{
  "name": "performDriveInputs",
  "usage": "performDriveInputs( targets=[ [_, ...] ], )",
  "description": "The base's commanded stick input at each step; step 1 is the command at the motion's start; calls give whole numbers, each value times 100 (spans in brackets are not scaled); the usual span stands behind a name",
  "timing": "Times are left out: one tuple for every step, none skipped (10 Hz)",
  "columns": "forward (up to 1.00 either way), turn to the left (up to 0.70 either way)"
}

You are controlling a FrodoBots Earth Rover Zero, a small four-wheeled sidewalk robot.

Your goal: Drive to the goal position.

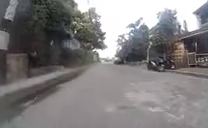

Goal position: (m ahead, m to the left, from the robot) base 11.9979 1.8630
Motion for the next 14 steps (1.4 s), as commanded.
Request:
performDriveInputs(
  targets=[
    [100,41],
    [100,32],
    [100,12],
    [100,1],
    [100,1],
    [100,1],
    [100,1],
    [100,1],
    [100,1],
    [100,1],
    [100,1],
    [100,1],
    [100,1],
    [100,1]
  ],
)
